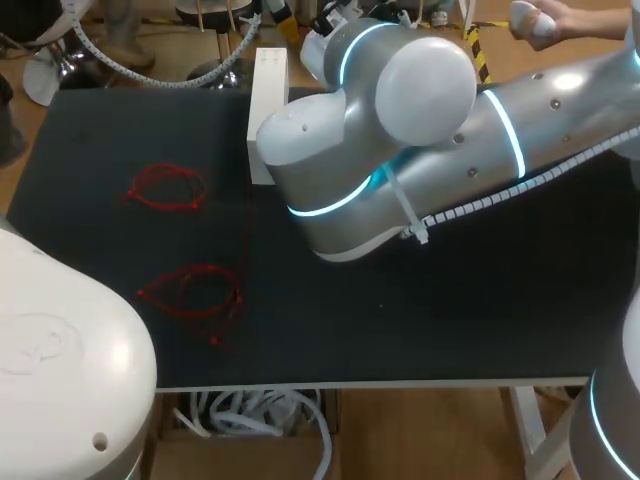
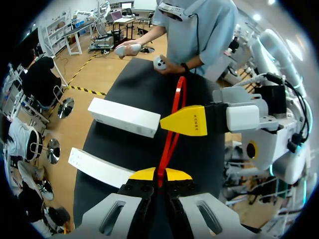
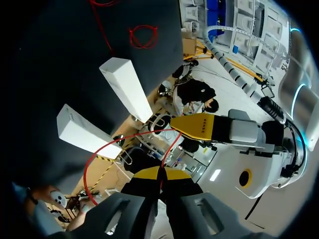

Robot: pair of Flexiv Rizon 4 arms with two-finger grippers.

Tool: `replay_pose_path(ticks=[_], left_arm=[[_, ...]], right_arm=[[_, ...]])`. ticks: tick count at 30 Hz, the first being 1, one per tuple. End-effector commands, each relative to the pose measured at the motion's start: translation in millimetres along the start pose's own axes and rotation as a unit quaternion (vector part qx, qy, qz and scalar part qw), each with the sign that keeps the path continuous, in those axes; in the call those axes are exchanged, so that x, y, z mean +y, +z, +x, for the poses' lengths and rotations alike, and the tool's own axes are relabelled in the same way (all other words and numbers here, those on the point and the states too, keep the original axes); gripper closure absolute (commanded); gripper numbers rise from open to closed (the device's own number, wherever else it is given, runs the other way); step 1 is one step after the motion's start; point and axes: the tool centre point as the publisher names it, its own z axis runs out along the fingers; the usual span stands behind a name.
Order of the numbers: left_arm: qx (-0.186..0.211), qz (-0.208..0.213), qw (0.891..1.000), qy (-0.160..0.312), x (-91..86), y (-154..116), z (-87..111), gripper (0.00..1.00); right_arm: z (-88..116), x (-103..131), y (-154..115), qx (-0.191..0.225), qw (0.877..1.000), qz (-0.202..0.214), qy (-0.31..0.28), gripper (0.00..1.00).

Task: Grab the tape and strap the tape.

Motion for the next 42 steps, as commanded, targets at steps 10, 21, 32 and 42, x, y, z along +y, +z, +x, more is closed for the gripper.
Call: replay_pose_path(ticks=[10, 21, 32, 42], left_arm=[[0.0, -0.002, 1.0, 0.0, -1.3, 0, -0.2, 1.0], [0.0, -0.002, 1.0, 0.0, -1.3, 0, -0.2, 1.0], [0.0, -0.002, 1.0, 0.0, -1.3, 0, -0.2, 1.0], [0.0, -0.002, 1.0, 0.0, -1.3, 0, -0.2, 1.0]], right_arm=[[-13, 9, 4, 0.009, 1.0, 0.004, 0.011, 1.0], [-9, 15, 10, 0.012, 1.0, 0.011, 0.004, 1.0], [-8, 8, 6, 0.008, 1.0, -0.007, 0.003, 1.0], [-8, -7, -9, -0.002, 1.0, -0.024, 0.003, 0.73]])
